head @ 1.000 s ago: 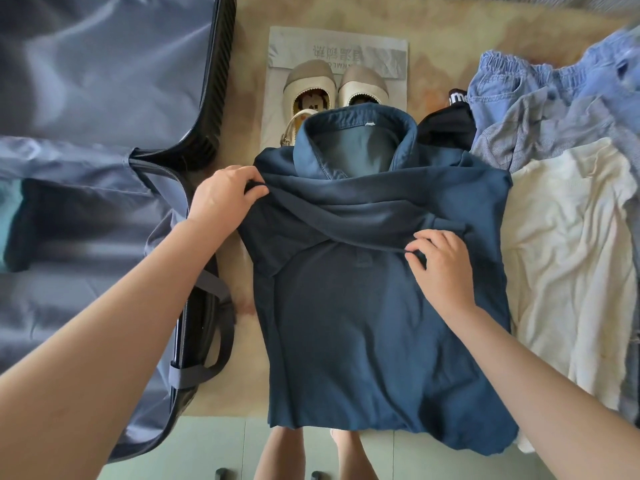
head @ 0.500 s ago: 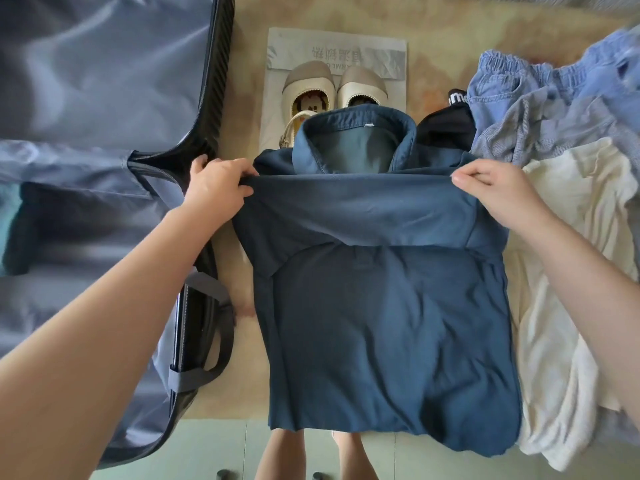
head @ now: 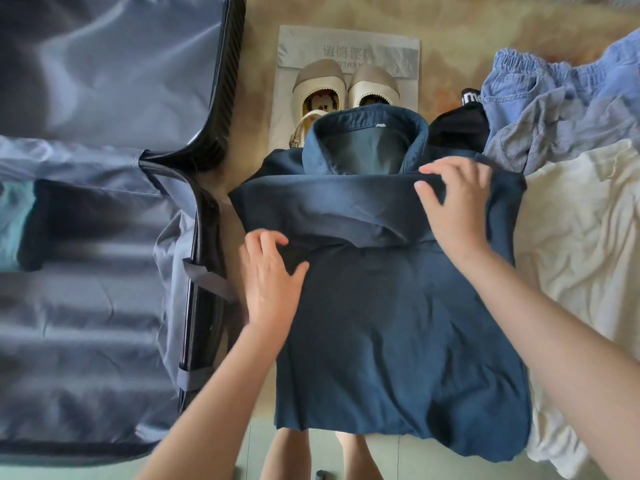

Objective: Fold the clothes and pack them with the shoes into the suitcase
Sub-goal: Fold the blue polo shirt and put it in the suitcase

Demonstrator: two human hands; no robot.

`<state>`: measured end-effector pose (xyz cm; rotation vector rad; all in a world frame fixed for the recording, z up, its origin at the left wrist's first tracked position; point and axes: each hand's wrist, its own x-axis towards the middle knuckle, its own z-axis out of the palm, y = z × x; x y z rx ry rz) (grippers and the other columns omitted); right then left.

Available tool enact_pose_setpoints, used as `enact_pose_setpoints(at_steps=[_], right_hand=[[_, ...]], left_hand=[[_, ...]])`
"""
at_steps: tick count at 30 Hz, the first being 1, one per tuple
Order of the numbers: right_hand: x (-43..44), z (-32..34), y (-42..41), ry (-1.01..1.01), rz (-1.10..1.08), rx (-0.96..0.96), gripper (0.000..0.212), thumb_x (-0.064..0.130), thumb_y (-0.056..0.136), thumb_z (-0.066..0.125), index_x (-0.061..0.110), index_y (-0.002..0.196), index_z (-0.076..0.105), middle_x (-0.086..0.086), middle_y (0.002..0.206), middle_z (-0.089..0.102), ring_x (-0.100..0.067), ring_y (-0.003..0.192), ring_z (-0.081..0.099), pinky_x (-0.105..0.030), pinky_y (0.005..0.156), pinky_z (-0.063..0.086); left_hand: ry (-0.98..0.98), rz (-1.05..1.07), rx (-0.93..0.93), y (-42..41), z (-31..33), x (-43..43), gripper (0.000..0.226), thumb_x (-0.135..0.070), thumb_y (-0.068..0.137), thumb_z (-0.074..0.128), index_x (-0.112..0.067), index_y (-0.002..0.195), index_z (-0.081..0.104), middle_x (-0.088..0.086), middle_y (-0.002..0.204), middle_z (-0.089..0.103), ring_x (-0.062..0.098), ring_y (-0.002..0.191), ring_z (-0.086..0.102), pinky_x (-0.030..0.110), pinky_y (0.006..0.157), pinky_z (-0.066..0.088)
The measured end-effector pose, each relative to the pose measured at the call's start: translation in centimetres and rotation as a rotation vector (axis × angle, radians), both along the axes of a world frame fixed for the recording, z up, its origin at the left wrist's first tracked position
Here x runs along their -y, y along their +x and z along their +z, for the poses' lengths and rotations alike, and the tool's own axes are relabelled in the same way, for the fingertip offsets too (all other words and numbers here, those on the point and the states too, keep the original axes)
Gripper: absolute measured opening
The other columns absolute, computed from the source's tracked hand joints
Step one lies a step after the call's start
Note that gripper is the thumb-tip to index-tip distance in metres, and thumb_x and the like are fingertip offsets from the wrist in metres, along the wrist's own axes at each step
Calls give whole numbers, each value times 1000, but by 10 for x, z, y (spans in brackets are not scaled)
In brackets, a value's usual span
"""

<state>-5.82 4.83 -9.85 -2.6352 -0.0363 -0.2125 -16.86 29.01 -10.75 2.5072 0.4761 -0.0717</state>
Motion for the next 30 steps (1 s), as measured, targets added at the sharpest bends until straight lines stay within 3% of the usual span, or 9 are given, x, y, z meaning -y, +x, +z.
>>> enact_pose_setpoints(at_steps=[7, 11, 13, 16, 19, 22, 26, 28, 30], right_hand=[[-108, 14, 5, -96, 485, 106, 26, 24, 79, 70, 15, 103, 68, 0, 104, 64, -21, 104, 39, -31, 90, 26], [-161, 16, 24, -262, 658, -82, 42, 38, 88, 62, 15, 123, 60, -2, 118, 62, -27, 115, 44, -34, 97, 21], [-179, 14, 30, -321, 683, -139, 45, 46, 92, 53, 16, 126, 57, -3, 122, 60, -26, 122, 39, -36, 102, 20], [-198, 12, 35, -410, 695, -284, 49, 52, 93, 49, 14, 121, 61, -10, 126, 56, -29, 129, 32, -40, 109, 18], [-213, 7, 34, -385, 645, -330, 34, 42, 95, 51, 17, 113, 66, -11, 120, 54, -31, 123, 31, -36, 105, 20], [-224, 2, 34, -242, 552, -305, 22, 33, 96, 53, 20, 106, 68, -7, 113, 49, -30, 117, 31, -33, 101, 23], [-227, -2, 35, -328, 610, -300, 22, 28, 97, 52, 19, 112, 65, -3, 111, 57, -28, 126, 28, -33, 104, 16], [-227, -6, 34, -368, 646, -335, 29, 34, 96, 52, 18, 117, 62, -5, 118, 61, -29, 130, 25, -36, 105, 13], [-229, -8, 32, -364, 665, -383, 39, 46, 95, 49, 18, 117, 63, -6, 119, 62, -30, 130, 25, -37, 103, 10]], left_hand=[[-97, 315, -34, -23, -14, 2, 37, -4, 84, 64, -9, 117, 48, 10, 122, 46, 32, 110, 52, 43, 88, 45], [-236, 470, 9, -18, -17, 1, 32, -5, 92, 52, -12, 123, 47, 4, 127, 49, 20, 115, 51, 26, 89, 40], [-304, 578, 2, -17, -18, 2, 29, -4, 94, 47, -12, 123, 49, 4, 126, 51, 18, 115, 51, 15, 86, 33], [-392, 710, -14, -18, -22, 4, 28, -2, 95, 44, -11, 120, 52, 8, 121, 57, 20, 108, 55, 12, 78, 34], [-448, 809, 14, -18, -24, 5, 31, 2, 95, 38, -12, 120, 52, 9, 122, 58, 18, 106, 56, 18, 81, 39], [-392, 871, 77, -15, -29, 7, 38, 5, 95, 33, -14, 123, 50, 9, 128, 53, 20, 113, 52, 24, 95, 41], [-354, 974, 22, -8, -42, 9, 58, 13, 88, 33, -29, 125, 47, 9, 138, 42, 23, 125, 44, 38, 106, 38], [-304, 930, 11, -8, -41, 13, 66, 17, 83, 35, -32, 126, 47, 12, 140, 40, 28, 128, 41, 41, 107, 36], [-178, 685, 63, -14, -35, 18, 67, 19, 77, 38, -20, 129, 50, 11, 143, 41, 30, 130, 39, 36, 108, 28]])
